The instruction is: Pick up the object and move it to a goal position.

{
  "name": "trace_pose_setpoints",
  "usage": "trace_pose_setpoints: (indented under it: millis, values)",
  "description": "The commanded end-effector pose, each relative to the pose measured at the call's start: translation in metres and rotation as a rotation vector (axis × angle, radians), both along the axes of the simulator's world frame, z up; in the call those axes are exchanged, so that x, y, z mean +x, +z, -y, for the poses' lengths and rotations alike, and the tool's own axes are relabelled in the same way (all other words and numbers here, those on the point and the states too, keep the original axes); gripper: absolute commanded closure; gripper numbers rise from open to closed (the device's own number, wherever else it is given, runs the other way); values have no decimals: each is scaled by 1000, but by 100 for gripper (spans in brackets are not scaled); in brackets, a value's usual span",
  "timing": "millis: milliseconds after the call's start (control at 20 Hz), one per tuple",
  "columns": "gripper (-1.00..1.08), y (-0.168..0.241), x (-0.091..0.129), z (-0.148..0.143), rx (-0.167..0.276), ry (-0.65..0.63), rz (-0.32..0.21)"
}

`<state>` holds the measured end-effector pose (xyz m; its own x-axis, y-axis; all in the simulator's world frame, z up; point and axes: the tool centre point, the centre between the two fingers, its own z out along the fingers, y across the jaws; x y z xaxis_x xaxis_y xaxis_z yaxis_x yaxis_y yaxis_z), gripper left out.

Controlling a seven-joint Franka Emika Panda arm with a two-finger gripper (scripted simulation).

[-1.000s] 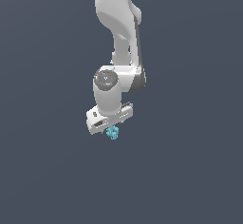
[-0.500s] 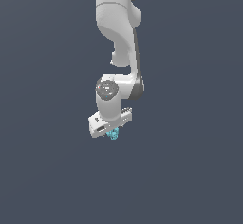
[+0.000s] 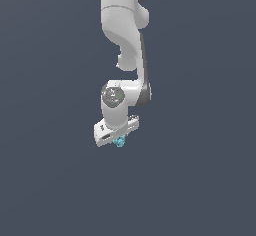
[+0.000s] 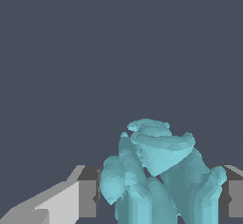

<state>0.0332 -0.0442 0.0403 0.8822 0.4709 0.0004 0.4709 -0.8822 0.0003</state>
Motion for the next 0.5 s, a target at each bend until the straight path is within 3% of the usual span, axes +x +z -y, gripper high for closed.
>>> trace_pose_setpoints:
  millis: [0,450]
  values:
    - [108,0,0,0,0,0,0]
    - [108,9,1,-4,0,0,0]
